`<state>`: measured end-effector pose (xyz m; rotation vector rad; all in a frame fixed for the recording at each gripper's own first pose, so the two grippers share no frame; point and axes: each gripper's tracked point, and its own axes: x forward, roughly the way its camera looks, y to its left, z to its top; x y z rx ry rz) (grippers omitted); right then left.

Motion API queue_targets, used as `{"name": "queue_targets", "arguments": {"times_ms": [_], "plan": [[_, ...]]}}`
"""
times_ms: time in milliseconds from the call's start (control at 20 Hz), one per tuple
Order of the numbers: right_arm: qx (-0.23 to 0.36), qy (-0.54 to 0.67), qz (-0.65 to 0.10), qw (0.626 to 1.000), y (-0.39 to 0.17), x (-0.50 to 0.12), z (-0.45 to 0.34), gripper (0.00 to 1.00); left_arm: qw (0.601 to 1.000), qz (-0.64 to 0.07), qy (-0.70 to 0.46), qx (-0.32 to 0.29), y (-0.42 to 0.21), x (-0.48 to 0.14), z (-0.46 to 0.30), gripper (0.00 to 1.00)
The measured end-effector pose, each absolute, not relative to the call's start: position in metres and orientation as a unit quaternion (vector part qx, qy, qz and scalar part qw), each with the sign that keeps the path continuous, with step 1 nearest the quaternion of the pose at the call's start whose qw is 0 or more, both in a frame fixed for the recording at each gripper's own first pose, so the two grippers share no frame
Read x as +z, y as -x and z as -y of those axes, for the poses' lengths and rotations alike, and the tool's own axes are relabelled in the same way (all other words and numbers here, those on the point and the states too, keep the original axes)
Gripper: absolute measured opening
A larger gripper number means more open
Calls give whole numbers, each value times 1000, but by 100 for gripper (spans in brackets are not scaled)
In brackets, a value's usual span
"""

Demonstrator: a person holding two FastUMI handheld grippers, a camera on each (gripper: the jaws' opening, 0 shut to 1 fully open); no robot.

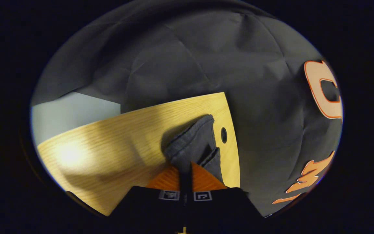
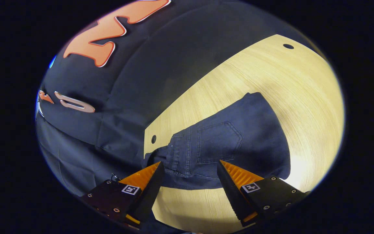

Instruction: Grasp the waist and the cuffs of the jeans and fold them to make the two legs overlap; first hold the waist and fold one-third of the jeans toward the cuffs, then hold the cuffs and fold the remaining one-third in the same direction to finish folding.

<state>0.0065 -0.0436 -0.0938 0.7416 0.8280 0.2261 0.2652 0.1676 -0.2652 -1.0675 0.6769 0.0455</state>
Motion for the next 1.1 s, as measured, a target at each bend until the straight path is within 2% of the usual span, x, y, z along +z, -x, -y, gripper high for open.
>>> {"name": "queue_targets", "arguments": {"times_ms": [350, 500, 700, 900, 1100], "plan": [[104, -361, -365, 852, -4, -78, 69, 98, 845, -257, 465, -63, -244, -145, -128, 1], [108, -372, -342, 856, -3, -61, 85, 98, 860, -237, 437, -115, -234, -88, -78, 0], [109, -359, -316, 871, 3, -40, 123, 98, 882, -226, 369, -188, -217, -34, 27, 1], [93, -342, -285, 891, 10, -22, 180, 98, 894, -244, 288, -242, -187, -26, 140, 1], [77, -344, -270, 896, 25, -17, 236, 98, 899, -288, 202, -261, -168, -81, 247, 1]]}}
